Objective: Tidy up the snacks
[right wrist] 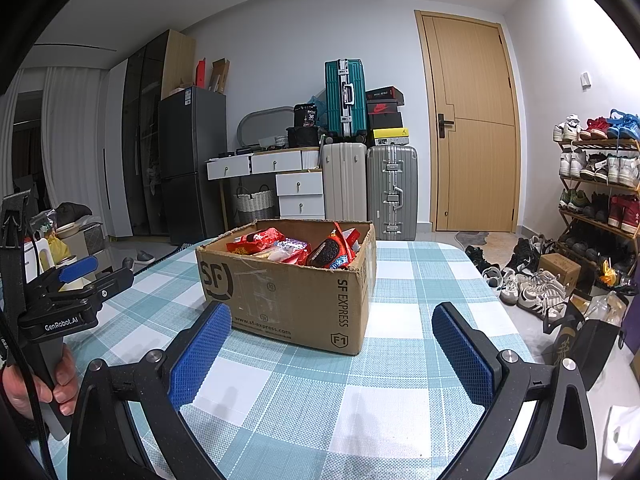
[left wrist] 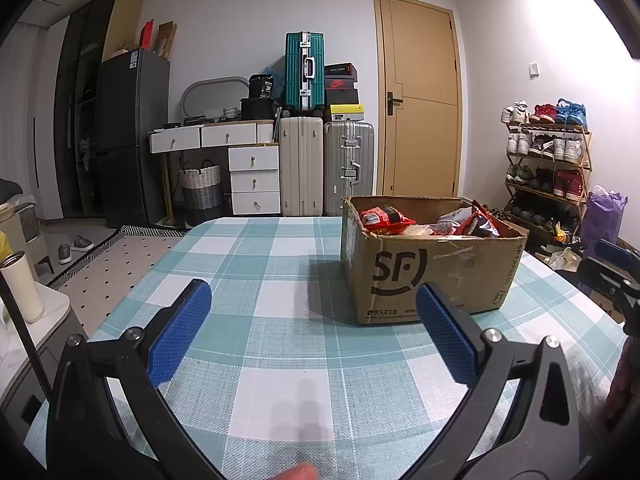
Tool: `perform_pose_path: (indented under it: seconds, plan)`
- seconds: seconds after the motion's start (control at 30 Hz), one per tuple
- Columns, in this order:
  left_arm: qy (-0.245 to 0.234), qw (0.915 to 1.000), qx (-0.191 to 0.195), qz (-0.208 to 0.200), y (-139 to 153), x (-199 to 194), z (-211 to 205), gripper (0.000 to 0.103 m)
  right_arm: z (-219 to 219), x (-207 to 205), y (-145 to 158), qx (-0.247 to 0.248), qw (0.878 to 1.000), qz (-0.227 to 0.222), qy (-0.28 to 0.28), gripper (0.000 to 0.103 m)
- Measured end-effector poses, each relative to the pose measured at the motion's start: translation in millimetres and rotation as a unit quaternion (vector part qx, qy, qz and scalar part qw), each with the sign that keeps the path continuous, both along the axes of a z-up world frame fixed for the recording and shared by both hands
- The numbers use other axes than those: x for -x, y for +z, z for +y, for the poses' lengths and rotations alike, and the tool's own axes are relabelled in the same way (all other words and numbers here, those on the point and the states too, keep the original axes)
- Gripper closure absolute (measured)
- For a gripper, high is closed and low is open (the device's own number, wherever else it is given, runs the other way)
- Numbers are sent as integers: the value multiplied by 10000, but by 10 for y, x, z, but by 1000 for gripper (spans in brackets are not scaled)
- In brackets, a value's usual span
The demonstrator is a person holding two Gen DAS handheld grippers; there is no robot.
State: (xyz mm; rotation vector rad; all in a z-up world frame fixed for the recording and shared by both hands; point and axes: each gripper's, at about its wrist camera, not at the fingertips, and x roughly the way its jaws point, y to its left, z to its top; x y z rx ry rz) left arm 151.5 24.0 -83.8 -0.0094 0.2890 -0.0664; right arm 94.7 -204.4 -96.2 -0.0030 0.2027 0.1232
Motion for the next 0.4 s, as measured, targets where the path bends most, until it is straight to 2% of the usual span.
perform_pose_path:
  seconds: [0.4]
  plan:
    - [46,10000,6,5,1,3,16,1,-1,-1,0,-1,10000,0,0,1]
